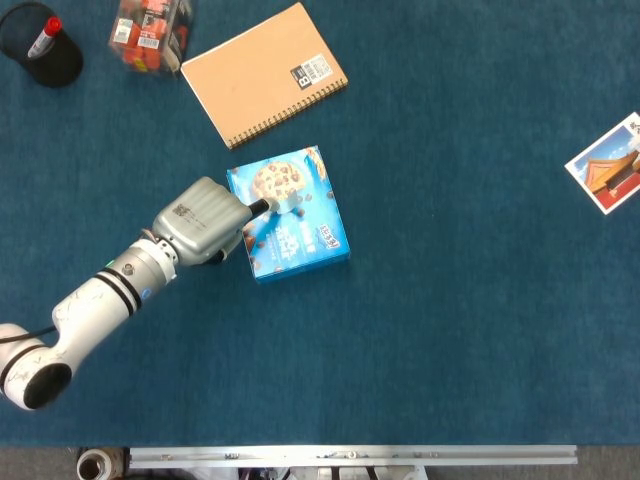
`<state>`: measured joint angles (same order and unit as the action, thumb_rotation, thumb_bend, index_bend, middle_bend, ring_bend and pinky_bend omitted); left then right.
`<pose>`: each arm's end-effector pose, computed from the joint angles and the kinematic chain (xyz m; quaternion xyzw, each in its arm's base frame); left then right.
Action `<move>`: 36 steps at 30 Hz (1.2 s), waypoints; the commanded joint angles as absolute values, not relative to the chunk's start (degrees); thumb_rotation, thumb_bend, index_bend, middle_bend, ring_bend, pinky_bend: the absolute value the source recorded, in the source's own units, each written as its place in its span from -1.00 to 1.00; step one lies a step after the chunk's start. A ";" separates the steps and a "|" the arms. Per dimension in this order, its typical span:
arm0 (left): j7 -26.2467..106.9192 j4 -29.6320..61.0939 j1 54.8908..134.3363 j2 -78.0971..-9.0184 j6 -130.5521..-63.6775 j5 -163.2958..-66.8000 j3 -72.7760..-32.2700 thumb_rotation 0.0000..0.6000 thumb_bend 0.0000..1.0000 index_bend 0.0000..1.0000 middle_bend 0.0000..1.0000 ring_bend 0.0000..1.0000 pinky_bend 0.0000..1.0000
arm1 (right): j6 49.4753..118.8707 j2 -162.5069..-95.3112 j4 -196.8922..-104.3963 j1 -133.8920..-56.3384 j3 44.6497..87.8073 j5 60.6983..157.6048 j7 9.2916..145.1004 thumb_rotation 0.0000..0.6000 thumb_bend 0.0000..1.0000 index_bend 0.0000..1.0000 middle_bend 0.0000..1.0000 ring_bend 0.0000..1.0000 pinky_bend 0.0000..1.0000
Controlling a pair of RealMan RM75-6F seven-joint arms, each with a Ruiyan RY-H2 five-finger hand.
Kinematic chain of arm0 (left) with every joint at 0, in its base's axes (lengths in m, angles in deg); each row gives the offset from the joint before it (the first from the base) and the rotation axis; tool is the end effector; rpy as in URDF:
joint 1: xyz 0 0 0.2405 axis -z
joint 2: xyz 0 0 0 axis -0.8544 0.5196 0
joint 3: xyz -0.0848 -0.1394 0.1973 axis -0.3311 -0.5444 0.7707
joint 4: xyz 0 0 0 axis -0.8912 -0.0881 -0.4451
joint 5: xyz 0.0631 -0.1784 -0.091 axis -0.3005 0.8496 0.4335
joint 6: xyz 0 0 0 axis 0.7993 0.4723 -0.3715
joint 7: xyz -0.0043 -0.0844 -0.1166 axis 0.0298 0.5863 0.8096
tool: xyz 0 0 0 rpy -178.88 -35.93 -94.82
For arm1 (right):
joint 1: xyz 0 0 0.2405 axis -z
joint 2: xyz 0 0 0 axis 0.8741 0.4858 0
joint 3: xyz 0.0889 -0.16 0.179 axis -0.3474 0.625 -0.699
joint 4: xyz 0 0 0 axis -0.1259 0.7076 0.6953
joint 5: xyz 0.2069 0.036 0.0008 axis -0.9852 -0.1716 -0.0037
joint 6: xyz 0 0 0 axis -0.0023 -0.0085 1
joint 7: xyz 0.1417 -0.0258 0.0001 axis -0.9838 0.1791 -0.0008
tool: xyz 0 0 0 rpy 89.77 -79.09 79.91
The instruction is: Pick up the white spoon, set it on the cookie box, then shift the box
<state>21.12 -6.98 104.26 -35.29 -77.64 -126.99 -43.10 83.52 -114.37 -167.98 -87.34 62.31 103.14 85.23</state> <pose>-0.1665 0.2989 0.0028 -0.8664 -0.2973 -0.2476 0.3158 -0.2677 -0.3251 0.1306 0.5583 -0.4753 0.3800 0.5638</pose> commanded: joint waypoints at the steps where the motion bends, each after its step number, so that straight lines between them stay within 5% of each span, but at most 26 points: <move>1: 20.76 -6.81 104.40 -35.52 -77.35 -126.61 -43.11 1.00 0.60 -0.64 1.00 1.00 1.00 | 83.53 -114.31 -167.96 -87.28 62.26 103.10 85.14 1.00 0.30 -0.39 0.56 0.84 1.00; 36: 15.74 -8.39 105.82 -35.53 -76.30 -121.13 -42.53 1.00 0.60 -0.58 1.00 1.00 1.00 | 83.26 -114.23 -167.53 -86.73 61.99 103.20 84.00 1.00 0.29 -0.39 0.56 0.84 1.00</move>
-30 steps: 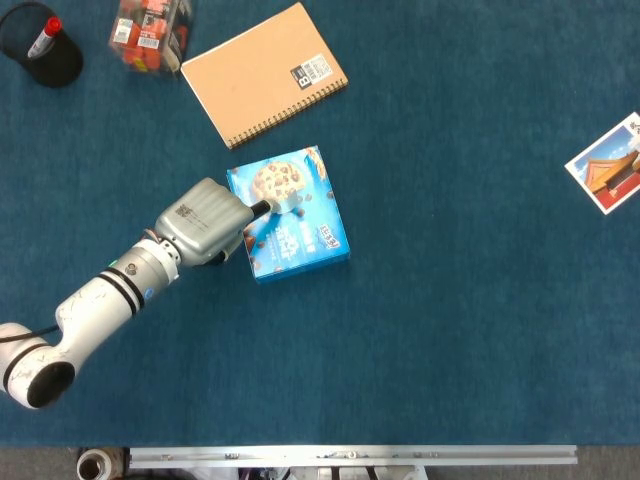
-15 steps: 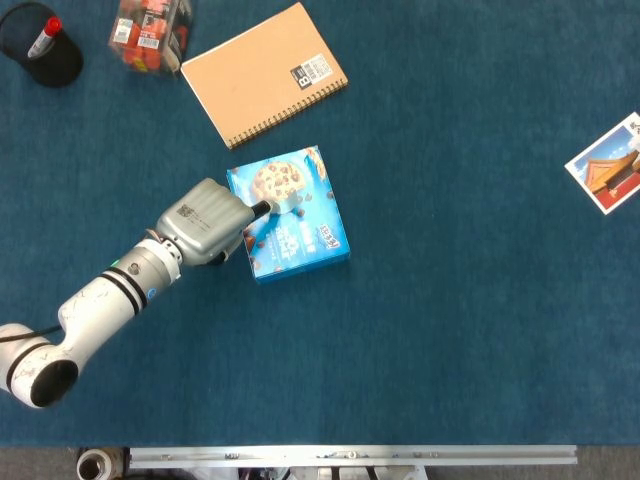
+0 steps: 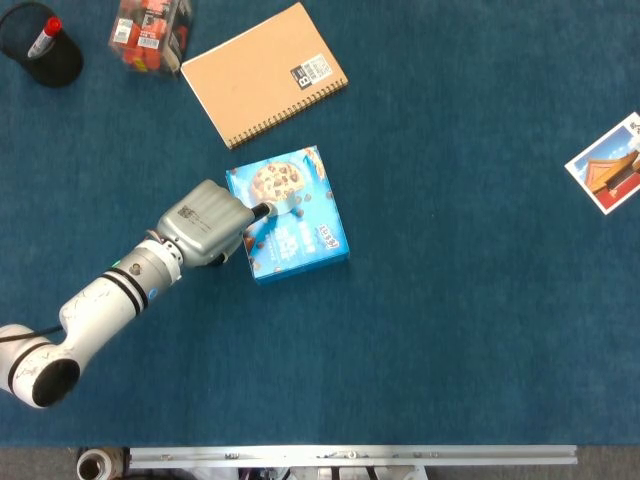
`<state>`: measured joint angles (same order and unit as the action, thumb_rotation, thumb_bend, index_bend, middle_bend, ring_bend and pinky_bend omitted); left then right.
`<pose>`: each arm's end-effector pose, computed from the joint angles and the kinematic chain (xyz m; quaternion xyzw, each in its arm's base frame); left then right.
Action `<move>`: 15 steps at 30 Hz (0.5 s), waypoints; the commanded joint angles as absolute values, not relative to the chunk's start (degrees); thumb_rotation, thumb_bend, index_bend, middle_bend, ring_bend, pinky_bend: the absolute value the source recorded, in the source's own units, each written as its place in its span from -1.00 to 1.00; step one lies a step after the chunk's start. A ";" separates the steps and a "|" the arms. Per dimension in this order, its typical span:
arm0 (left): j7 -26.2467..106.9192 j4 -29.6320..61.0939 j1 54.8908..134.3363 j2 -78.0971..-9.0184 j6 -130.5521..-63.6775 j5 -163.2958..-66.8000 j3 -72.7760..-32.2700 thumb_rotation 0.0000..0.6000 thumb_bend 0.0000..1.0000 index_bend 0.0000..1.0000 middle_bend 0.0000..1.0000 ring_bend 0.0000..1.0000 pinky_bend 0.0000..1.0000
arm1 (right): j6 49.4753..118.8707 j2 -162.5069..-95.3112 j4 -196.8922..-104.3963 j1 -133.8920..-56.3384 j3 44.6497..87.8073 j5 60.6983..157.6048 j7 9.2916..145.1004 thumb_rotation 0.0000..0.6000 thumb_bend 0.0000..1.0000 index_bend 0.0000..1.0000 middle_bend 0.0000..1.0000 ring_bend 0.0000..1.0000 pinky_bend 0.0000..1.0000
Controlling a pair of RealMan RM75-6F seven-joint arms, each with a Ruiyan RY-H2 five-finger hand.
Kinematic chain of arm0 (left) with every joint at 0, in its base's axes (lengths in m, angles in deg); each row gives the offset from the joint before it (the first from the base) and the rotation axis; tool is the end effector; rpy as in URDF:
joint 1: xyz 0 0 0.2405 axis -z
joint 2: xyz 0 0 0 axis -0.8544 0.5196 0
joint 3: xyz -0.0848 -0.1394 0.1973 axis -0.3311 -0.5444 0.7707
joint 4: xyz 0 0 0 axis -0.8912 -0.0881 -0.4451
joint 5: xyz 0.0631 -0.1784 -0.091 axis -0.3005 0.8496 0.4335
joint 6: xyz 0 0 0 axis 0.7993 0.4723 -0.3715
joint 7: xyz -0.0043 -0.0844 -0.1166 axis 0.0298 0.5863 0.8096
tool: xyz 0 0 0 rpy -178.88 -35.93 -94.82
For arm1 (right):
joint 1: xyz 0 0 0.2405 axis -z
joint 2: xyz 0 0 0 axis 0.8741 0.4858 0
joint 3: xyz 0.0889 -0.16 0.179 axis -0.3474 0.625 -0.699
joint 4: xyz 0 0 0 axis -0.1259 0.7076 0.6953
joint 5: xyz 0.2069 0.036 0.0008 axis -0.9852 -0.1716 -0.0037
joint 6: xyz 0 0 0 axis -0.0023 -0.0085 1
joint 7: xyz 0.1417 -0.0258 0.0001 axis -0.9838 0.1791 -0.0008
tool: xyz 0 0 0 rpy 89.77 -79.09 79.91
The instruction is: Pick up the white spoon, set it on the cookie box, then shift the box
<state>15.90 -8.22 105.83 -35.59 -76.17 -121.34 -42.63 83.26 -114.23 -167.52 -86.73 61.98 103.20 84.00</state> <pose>-0.1652 0.2983 -0.0025 -0.8728 -0.2969 -0.2206 0.3185 -0.2722 -0.3241 0.1330 0.5505 -0.4813 0.3827 0.5647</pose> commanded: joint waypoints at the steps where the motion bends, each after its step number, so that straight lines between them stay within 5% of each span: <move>1: 15.70 -8.51 105.80 -35.44 -76.39 -121.02 -42.51 1.00 0.60 -0.58 1.00 1.00 1.00 | 83.28 -114.24 -167.54 -86.73 61.98 103.21 84.03 1.00 0.29 -0.39 0.56 0.84 1.00; 15: 20.22 -11.34 101.98 -31.37 -83.83 -125.07 -43.28 1.00 0.58 -0.69 0.97 1.00 0.99 | 84.10 -113.69 -168.17 -86.21 61.66 103.48 83.53 1.00 0.29 -0.39 0.56 0.84 1.00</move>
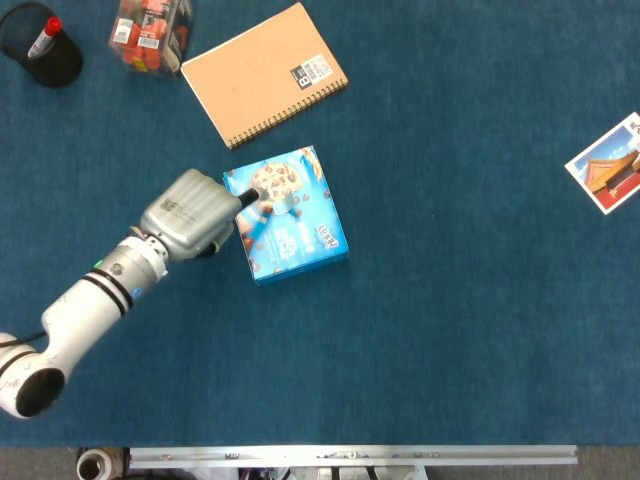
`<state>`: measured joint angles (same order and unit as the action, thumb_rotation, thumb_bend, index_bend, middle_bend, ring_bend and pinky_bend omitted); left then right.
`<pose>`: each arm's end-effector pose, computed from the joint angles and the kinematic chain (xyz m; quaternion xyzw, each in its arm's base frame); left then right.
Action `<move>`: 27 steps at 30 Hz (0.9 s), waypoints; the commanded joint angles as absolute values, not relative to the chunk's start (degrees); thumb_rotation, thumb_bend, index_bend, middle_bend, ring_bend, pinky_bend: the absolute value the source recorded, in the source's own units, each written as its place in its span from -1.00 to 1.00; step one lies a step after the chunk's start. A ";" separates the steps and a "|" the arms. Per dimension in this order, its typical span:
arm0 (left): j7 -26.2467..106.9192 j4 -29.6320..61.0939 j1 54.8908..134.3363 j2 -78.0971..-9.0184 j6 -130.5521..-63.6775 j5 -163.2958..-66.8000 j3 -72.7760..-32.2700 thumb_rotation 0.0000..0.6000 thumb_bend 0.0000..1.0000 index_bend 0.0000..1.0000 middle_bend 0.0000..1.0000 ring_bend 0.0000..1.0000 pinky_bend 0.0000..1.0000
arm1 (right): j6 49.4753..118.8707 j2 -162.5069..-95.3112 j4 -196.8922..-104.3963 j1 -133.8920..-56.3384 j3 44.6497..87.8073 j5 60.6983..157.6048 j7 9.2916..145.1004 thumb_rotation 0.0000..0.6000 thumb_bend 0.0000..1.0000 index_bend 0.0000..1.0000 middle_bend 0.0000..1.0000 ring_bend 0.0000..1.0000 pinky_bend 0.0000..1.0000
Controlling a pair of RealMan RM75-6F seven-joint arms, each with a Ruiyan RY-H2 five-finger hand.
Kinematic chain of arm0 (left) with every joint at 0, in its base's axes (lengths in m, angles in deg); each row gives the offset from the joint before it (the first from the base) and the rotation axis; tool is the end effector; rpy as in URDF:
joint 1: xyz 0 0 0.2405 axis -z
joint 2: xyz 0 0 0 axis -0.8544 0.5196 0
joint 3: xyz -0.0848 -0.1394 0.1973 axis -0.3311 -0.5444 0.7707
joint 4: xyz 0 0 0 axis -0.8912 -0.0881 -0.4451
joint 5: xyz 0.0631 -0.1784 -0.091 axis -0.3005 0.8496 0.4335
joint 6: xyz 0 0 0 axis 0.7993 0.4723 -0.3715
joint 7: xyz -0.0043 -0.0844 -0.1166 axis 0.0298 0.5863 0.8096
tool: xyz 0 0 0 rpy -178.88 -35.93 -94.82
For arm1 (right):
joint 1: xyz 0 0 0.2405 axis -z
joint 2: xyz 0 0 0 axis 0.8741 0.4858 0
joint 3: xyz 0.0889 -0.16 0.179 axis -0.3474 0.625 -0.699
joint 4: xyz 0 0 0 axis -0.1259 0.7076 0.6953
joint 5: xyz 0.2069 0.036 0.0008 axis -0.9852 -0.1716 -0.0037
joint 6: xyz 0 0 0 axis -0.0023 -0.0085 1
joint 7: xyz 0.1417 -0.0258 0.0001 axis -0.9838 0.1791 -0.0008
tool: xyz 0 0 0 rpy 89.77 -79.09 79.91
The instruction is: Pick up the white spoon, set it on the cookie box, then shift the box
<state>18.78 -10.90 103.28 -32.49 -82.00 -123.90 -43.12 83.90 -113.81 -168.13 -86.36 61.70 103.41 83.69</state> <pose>-0.1656 0.2980 0.0223 -0.8467 -0.3062 -0.2628 0.3468 -0.2712 -0.3229 0.1365 0.5462 -0.4801 0.3884 0.5660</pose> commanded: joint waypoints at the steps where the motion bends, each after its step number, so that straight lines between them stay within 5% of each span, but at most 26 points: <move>1: 20.92 -11.34 101.36 -31.01 -84.78 -125.50 -43.30 1.00 0.58 -0.71 0.94 0.98 0.98 | 84.26 -113.58 -168.20 -86.06 61.64 103.53 83.37 1.00 0.30 -0.39 0.56 0.84 1.00; 8: 27.58 -9.92 95.31 -27.84 -92.44 -126.05 -43.79 1.00 0.50 -0.80 0.48 0.47 0.73 | 85.41 -111.80 -168.56 -84.13 62.26 104.43 81.85 1.00 0.29 -0.39 0.52 0.61 1.00; 15: 34.06 -6.33 89.04 -26.78 -99.10 -122.57 -45.58 0.99 0.00 -0.81 -0.14 -0.15 0.17 | 87.42 -111.19 -167.06 -81.25 63.55 106.37 78.86 1.00 -0.05 -0.39 0.20 0.18 0.62; 19: 36.47 -5.00 84.71 -26.58 -103.96 -120.37 -46.53 0.67 -0.20 -0.81 -0.35 -0.38 -0.08 | 89.93 -112.31 -164.95 -78.98 65.02 108.88 76.97 1.00 -0.42 -0.39 0.00 -0.05 0.35; 23: 38.32 -3.48 80.83 -27.08 -107.90 -119.32 -46.86 0.34 -0.23 -0.81 -0.45 -0.47 -0.25 | 92.37 -113.49 -162.71 -77.24 65.87 111.32 75.12 1.00 -0.57 -0.39 -0.10 -0.18 0.20; 24: 38.55 -3.16 79.97 -27.25 -108.74 -119.09 -46.90 0.35 -0.23 -0.81 -0.46 -0.48 -0.27 | 93.30 -113.88 -162.04 -76.87 66.03 112.27 74.73 1.00 -0.59 -0.39 -0.11 -0.20 0.17; 27: 38.55 -2.65 77.39 -27.64 -110.78 -118.63 -46.53 0.81 -0.23 -0.81 -0.49 -0.51 -0.32 | 96.29 -115.26 -159.96 -75.52 66.76 114.65 74.58 1.00 -0.60 -0.40 -0.15 -0.26 0.08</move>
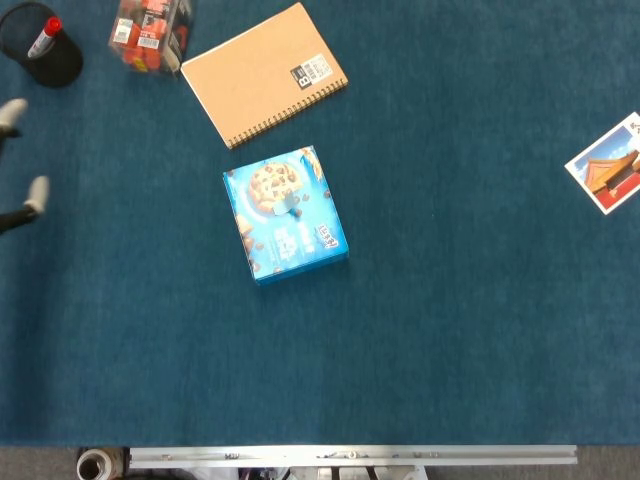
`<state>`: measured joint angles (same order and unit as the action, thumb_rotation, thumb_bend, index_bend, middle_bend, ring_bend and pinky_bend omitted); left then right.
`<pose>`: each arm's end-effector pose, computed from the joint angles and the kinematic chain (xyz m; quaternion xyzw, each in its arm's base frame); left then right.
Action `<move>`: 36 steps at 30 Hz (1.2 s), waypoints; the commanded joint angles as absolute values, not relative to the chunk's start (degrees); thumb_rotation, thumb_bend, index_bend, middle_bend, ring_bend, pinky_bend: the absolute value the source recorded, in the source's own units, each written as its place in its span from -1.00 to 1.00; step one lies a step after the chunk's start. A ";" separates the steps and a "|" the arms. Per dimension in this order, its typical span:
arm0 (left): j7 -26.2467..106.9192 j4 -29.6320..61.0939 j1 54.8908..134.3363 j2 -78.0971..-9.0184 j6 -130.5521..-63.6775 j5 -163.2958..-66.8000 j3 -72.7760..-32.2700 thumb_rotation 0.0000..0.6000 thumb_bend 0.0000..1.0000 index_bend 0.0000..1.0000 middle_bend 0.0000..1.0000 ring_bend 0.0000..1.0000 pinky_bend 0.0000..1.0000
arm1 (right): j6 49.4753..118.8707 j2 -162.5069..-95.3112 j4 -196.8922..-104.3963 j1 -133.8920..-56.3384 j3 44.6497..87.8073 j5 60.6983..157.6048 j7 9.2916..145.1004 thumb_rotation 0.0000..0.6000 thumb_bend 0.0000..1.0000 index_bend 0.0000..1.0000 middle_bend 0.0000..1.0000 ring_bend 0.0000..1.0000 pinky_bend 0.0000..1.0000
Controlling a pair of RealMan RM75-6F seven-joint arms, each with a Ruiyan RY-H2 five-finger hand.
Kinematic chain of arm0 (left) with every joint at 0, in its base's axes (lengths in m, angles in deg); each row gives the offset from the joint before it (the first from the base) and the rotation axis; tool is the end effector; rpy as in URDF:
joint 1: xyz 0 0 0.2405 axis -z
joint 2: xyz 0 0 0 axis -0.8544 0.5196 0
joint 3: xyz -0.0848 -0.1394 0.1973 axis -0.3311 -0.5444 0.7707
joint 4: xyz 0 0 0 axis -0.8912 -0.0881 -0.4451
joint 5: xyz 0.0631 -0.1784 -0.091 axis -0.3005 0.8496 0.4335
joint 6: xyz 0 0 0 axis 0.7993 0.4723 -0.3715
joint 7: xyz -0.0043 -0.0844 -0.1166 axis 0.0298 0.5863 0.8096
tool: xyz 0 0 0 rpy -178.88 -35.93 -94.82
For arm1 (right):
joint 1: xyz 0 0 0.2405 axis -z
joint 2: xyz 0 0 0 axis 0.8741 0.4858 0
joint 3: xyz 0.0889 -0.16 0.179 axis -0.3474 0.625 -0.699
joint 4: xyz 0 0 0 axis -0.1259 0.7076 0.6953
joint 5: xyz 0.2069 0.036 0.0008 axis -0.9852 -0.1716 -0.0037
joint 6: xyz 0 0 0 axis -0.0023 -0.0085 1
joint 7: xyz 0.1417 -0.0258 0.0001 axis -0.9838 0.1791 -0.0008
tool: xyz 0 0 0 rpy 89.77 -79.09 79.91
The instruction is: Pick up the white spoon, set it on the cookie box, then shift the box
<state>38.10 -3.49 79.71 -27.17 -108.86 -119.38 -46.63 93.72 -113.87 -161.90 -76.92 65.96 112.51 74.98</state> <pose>-0.3025 0.2629 0.1397 -0.5751 -0.4377 -0.3615 0.5890 -0.3268 -0.2695 0.1601 0.5127 -0.4501 0.3964 0.6144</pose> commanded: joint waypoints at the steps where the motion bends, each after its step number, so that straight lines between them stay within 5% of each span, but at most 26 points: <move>1: 38.36 -2.76 76.44 -27.69 -111.64 -118.63 -46.40 0.95 -0.23 -0.81 -0.49 -0.51 -0.33 | 97.35 -115.77 -159.42 -74.95 67.07 115.29 74.87 1.00 -0.60 -0.40 -0.16 -0.27 0.06; 12: 38.86 -3.02 70.05 -28.59 -118.28 -121.34 -46.43 1.00 -0.23 -0.81 -0.49 -0.51 -0.34 | 101.32 -115.51 -161.31 -71.19 68.44 117.92 75.67 1.00 -0.60 -0.40 -0.16 -0.28 0.04; 36: 40.50 -3.67 68.85 -28.96 -119.74 -135.11 -46.68 1.00 -0.23 -0.81 -0.49 -0.51 -0.41 | 100.56 -112.10 -168.00 -68.66 68.45 119.61 74.45 1.00 -0.60 -0.39 -0.16 -0.29 0.04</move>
<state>40.83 -3.31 68.78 -29.16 -119.97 -135.11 -46.52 100.54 -112.11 -167.94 -68.67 68.47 119.49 74.53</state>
